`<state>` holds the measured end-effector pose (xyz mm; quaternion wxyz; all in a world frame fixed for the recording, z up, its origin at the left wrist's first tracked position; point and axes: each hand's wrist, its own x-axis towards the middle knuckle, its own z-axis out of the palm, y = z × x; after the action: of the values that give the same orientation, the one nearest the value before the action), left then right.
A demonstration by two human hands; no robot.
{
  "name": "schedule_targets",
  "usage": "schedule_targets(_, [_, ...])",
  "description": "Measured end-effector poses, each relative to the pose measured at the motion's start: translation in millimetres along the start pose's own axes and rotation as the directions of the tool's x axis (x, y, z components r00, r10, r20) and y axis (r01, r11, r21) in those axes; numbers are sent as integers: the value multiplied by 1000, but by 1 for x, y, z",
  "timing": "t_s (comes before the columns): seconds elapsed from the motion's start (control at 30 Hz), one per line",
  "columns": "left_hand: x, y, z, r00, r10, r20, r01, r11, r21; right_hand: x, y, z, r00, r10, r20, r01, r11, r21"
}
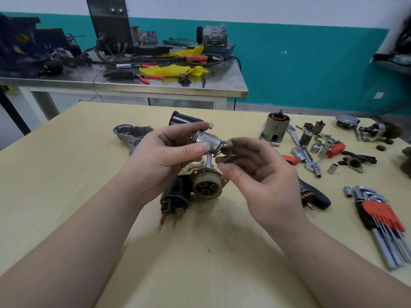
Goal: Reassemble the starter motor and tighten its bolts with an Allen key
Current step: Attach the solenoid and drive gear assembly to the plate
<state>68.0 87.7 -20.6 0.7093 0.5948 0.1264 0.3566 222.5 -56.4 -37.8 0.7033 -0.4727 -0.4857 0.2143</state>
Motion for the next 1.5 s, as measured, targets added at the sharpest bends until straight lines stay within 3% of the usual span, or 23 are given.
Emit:
schedule_targets(0.2, [-3,2,1,990,136,-35,-126,970,206,1,-7,1,997,77,-27,-74,992,105])
schedule_targets(0.4, [-4,-5,9,978,199,-57,-178,950,258,7,-9,-2,963,271,-13,-258,928,269])
schedule_targets(0.67, [-7,-14,21,969,246,-8,-225,897,380,5,-8,6,854,460,243,-502,608,615])
schedule_targets(0.8, [-10,-13,20,950,306,61,-289,785,548,7,-9,3,830,484,279,-539,562,628])
schedule_targets(0.93, [-12,-13,19,933,330,141,-347,731,587,7,-10,2,815,499,296,-562,554,614])
schedule_targets(1.07, [-10,-14,16,978,185,92,-206,827,523,4,-10,4,805,472,358,-593,659,463])
schedule_targets(1.17, [-8,-6,10,977,178,116,-212,859,466,2,-9,3,792,475,383,-602,714,359])
schedule_targets(1.2, [-5,-3,4,977,205,64,-213,882,421,2,-9,1,780,492,386,-617,707,344])
schedule_targets(1.27, [3,5,-16,950,250,-189,-160,906,393,5,-7,-3,754,547,363,-655,662,364])
schedule_targets(1.33, [11,6,-41,859,255,-445,24,847,531,9,-5,-7,742,598,304,-669,630,394])
schedule_targets(1.37, [14,2,-54,829,249,-501,156,757,635,11,-3,-9,740,614,275,-669,626,402])
schedule_targets(1.43, [19,-11,-72,847,212,-488,337,497,800,14,1,-13,741,631,231,-663,630,405])
schedule_targets(1.5, [23,-19,-75,885,129,-447,376,368,851,15,5,-16,739,640,209,-662,633,402])
